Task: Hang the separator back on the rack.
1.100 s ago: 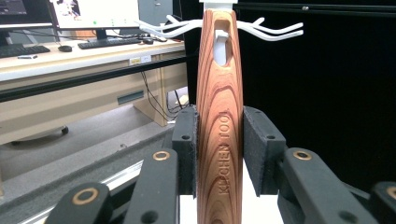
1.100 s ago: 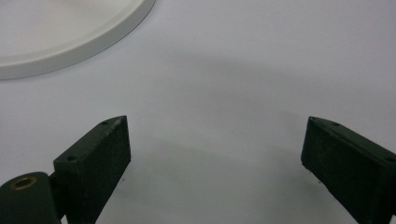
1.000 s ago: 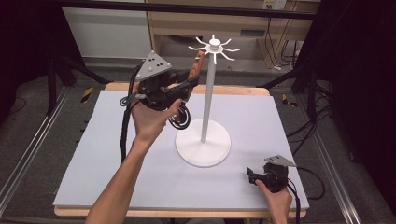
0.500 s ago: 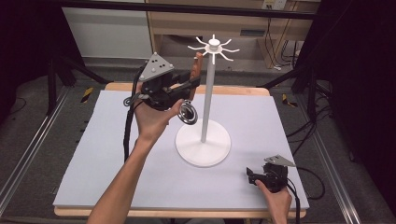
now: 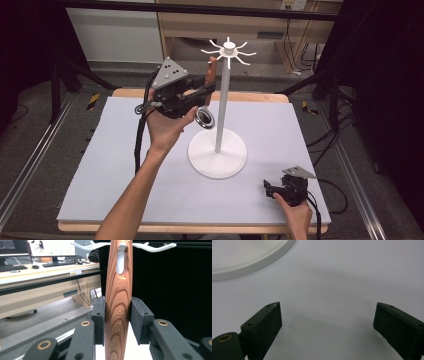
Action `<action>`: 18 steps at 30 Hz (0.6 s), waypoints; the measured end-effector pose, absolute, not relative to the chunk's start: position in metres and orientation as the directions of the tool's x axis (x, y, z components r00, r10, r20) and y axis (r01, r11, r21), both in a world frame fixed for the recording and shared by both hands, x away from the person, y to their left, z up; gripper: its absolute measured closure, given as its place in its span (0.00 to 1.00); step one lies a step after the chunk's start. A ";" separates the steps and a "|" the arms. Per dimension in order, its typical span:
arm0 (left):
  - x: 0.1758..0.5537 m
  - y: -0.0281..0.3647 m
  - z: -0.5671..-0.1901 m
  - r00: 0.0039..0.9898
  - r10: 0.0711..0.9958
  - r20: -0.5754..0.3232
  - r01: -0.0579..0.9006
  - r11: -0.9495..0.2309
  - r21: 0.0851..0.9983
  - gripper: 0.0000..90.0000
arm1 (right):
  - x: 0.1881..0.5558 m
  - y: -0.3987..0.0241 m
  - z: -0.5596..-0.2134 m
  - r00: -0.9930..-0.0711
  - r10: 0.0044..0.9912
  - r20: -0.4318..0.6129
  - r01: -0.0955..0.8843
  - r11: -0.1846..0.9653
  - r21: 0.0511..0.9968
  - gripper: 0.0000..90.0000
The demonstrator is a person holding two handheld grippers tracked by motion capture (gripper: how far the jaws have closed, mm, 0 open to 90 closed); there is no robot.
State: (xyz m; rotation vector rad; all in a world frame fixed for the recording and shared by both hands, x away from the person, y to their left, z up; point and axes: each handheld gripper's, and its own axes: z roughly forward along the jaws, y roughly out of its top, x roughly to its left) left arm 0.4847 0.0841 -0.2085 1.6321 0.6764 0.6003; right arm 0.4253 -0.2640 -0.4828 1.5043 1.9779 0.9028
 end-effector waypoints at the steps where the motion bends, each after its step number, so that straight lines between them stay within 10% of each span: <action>1: 0.485 0.084 -0.209 0.694 0.719 0.018 0.100 -0.122 0.987 0.73 | 0.425 -0.264 -0.483 -0.270 0.963 0.008 0.637 0.173 0.751 0.10; 18: 0.485 0.083 -0.210 0.676 0.735 0.044 0.091 -0.143 0.986 0.59 | 0.426 -0.265 -0.483 -0.266 0.964 0.013 0.637 0.165 0.753 0.10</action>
